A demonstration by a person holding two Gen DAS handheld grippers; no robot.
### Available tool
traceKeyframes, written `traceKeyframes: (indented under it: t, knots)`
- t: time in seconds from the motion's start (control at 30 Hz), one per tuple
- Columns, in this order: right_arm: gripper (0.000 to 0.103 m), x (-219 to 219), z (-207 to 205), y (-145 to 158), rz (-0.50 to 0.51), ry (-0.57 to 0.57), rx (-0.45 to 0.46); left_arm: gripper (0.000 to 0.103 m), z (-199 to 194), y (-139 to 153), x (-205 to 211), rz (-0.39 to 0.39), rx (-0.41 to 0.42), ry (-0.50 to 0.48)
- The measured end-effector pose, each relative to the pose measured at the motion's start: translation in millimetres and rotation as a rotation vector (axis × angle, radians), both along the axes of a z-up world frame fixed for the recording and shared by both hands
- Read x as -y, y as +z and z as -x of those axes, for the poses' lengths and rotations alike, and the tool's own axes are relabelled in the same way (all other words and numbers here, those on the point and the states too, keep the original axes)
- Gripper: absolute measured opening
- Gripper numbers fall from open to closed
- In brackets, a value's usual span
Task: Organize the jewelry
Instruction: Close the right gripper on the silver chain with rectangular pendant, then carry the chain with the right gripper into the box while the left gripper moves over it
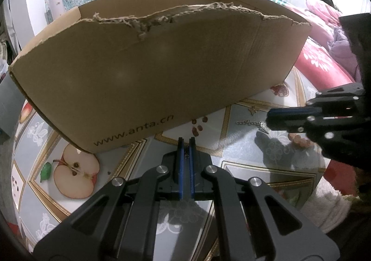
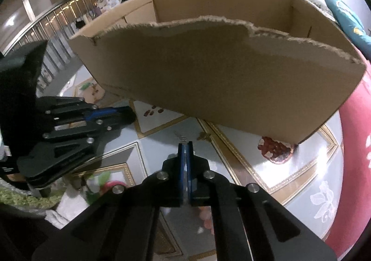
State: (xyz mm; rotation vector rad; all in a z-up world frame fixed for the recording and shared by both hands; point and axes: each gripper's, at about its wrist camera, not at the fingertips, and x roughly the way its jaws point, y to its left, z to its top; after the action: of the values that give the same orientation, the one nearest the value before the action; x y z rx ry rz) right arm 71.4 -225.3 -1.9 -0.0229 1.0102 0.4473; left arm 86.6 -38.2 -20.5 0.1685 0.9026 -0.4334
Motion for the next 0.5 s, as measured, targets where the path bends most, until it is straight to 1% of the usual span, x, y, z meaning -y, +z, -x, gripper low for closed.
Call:
traceKeyframes:
  t: [0.27,0.37,0.43,0.5]
  knots:
    - [0.002,12.1,7.2,21.5,-0.065,-0.019,0.028,0.003,2.9,-1.2,0.9,0.002,0.011,0.003]
    - [0.002,9.0,5.3,17.8,-0.065,-0.015,0.015,0.003,3.6,-1.2,1.2,-0.001,0.013,0.003]
    - [0.008,5.6,0.5,11.2,-0.059,-0.007,-0.012,0.003,3.6,-1.1,1.5,-0.003,0.013,0.003]
    - [0.021,0.6,-2.2,6.2,-0.039,-0.001,-0.004,0.003,3.7,-1.0,1.7,-0.004,0.013,0.004]
